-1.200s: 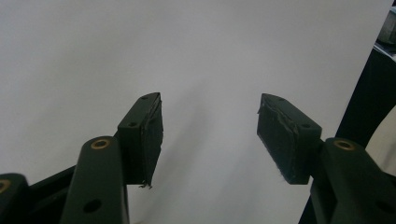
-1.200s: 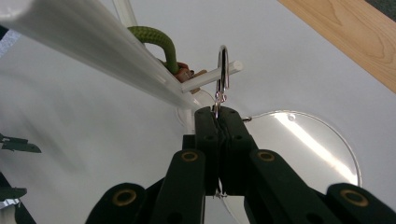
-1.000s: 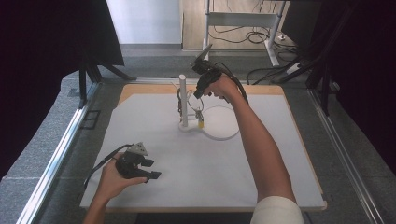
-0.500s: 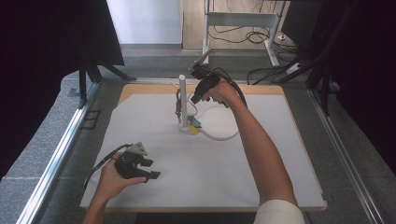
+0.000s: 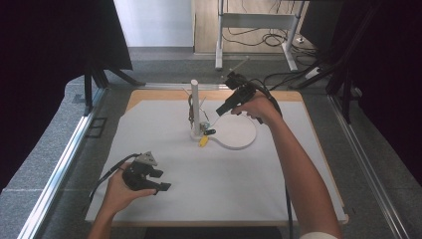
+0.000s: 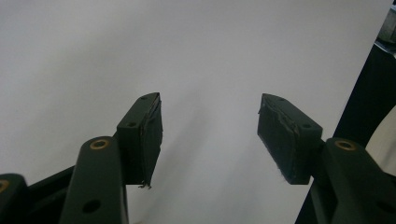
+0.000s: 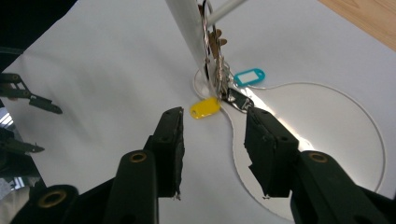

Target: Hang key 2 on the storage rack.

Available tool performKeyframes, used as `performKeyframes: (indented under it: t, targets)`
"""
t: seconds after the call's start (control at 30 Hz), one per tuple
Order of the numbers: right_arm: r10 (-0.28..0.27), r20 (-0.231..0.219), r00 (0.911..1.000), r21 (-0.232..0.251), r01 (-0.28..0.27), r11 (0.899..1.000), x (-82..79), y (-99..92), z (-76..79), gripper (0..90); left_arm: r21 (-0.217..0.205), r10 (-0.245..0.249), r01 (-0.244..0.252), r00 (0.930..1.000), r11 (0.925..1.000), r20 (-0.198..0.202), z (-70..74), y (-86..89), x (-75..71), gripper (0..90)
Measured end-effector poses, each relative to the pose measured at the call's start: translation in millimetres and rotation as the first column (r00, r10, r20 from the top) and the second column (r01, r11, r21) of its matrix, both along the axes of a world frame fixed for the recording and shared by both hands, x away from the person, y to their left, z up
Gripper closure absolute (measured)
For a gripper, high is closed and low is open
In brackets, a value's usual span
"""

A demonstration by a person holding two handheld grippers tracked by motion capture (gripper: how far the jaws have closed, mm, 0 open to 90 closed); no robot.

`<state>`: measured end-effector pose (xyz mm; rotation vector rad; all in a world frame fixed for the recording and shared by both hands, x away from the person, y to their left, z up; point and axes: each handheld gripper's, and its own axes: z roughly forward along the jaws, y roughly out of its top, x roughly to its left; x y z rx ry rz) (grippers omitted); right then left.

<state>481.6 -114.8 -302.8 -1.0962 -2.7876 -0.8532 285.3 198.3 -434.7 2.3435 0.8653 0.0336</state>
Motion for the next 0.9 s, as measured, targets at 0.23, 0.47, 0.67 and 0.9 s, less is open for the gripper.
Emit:
performKeyframes:
  t: [0.23, 0.47, 0.67, 0.9]
  targets:
    - [-0.015, 0.042, 0.999, 0.061, 0.012, 0.998, -29.5, -37.3, -13.6, 51.2, 0.0, 0.001, -0.001, 1.0, 1.0, -0.002, -1.1, -1.9, -1.3, 40.7]
    - [-0.04, 0.042, 0.9983, 0.102, 0.036, 0.994, -57.0, -74.7, -40.8, 50.4, 0.002, 0.001, -0.001, 1.0, 1.0, -0.007, -1.7, -2.1, -2.1, 40.6]
    - [-0.067, 0.059, 0.996, 0.122, 0.06, 0.991, -80.8, -103.1, -64.4, 50.1, 0.009, 0.003, -0.003, 1.0, 1.0, -0.005, -1.8, -1.6, -3.0, 40.5]
    - [-0.104, 0.056, 0.993, 0.13, 0.096, 0.987, -103.4, -126.6, -95.5, 49.8, 0.019, 0.0, 0.001, 0.9999, 0.9998, -0.011, -3.7, -3.2, -3.8, 40.2]
